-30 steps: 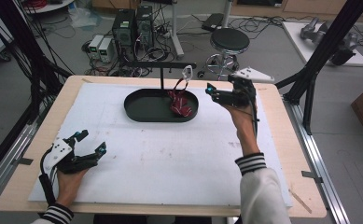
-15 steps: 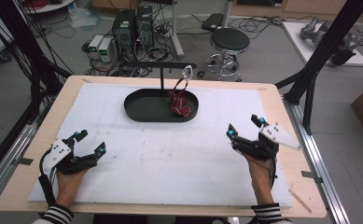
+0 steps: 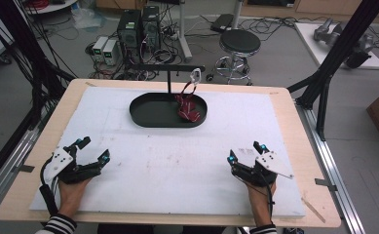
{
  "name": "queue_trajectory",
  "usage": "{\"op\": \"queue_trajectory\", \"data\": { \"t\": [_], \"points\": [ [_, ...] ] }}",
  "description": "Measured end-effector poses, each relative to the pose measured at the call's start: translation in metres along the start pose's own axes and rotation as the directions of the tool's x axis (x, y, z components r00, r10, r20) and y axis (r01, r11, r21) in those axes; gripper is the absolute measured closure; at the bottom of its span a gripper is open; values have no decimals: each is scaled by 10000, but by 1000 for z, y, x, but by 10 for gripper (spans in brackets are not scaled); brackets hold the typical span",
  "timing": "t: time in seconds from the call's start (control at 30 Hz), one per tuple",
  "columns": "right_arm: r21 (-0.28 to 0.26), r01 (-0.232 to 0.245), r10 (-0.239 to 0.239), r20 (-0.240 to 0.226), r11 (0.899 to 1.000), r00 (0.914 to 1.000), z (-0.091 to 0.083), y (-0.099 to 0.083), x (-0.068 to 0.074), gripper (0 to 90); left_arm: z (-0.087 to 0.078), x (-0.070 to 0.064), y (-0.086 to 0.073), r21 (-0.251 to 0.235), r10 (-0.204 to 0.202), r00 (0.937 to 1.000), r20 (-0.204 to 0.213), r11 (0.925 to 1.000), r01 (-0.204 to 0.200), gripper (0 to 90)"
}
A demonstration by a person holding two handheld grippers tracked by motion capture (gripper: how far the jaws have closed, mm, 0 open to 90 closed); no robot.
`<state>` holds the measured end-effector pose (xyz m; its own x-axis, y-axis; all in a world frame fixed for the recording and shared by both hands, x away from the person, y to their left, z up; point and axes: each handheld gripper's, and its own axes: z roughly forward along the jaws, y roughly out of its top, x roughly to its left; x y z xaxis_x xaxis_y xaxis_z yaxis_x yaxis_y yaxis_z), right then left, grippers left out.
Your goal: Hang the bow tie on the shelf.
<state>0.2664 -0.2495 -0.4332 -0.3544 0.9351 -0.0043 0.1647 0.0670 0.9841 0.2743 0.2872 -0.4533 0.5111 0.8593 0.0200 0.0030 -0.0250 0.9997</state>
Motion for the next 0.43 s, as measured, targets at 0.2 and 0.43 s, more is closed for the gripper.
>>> {"op": "queue_trajectory", "data": {
  "t": [0.2, 0.43],
  "points": [
    [-511, -67, 66, -8, 9987, 10000, -5, -18, -5, 108, 1, 1, 0, 97, -45, 10000, 75, 9999, 44, 150],
    [-737, 82, -92, -142, 9973, 9999, -7, -20, -3, 108, 1, 0, 0, 148, 21, 10000, 42, 9999, -22, 150]
  ]
}}
